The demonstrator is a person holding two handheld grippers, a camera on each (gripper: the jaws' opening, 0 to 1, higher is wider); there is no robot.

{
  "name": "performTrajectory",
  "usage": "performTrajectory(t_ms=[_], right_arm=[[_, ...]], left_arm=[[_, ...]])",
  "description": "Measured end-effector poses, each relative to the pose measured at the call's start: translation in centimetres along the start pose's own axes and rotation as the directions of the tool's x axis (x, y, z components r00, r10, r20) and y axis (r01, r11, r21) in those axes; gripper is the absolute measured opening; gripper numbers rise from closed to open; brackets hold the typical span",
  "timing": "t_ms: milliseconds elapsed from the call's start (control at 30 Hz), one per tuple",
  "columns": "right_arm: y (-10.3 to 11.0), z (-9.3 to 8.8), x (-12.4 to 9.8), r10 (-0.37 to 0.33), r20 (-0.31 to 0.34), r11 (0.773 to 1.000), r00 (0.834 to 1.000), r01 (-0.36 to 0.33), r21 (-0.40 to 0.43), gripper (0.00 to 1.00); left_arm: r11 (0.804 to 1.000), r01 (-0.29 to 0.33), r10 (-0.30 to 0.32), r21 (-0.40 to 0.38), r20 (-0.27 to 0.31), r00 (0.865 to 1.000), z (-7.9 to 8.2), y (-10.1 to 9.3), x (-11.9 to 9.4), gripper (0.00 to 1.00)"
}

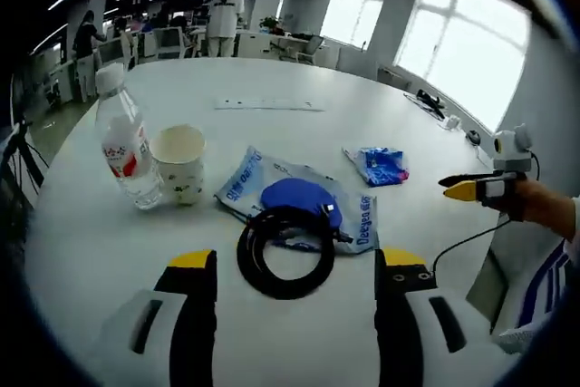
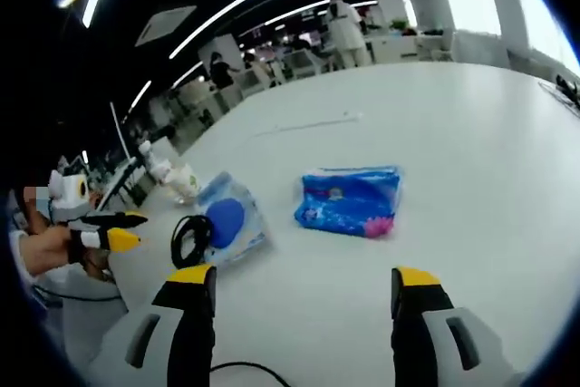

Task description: Arrange the tabletop items into an orderly group along one side of the table until the central work area is clear of visible clutter.

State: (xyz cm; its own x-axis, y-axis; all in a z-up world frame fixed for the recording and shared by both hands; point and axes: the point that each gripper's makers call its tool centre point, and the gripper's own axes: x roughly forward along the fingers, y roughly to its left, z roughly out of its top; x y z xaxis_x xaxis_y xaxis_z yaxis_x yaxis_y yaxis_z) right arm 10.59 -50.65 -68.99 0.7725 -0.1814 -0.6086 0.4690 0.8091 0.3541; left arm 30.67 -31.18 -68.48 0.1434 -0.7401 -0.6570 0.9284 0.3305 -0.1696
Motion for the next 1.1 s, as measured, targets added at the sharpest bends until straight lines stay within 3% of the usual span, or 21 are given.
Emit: performTrajectory(t_ms=[267, 367, 667, 833, 1100], right_arm=[[1.7, -0.7, -1.2, 0.008, 0.011, 1.0, 1.0, -0.009, 0.02, 0.81], [2.8, -1.4, -1.9, 0.016, 0.018, 0.999, 1.0, -0.017, 0.033, 0.81], [3.6, -4.0, -3.0, 0.022, -0.015, 0.999, 1.0, -0.021, 0.04, 0.81], [4.0, -4.4, -3.0, 0.019, -0.014, 0.999, 1.0, -0.018, 0.049, 0.8], [4.6, -4.3, -2.9, 0.022, -0.006, 0.999, 1.0, -0.021, 0.049, 0.8]], left_arm=[[0.999, -0.015, 0.014, 0.043, 0.009, 1.0, -1.6, 1.7, -2.3, 0.73], [0.995, -0.022, 0.022, 0.1, 0.003, 1.0, -2.9, 2.2, -3.4, 0.75], [0.992, -0.041, 0.039, 0.121, 0.021, 0.999, -5.0, 4.0, -6.4, 0.79], [0.987, -0.049, 0.044, 0.156, 0.036, 0.998, -5.7, 4.2, -7.2, 0.82], [0.991, -0.071, 0.065, 0.11, 0.05, 0.997, -6.3, 5.2, -7.8, 0.82]])
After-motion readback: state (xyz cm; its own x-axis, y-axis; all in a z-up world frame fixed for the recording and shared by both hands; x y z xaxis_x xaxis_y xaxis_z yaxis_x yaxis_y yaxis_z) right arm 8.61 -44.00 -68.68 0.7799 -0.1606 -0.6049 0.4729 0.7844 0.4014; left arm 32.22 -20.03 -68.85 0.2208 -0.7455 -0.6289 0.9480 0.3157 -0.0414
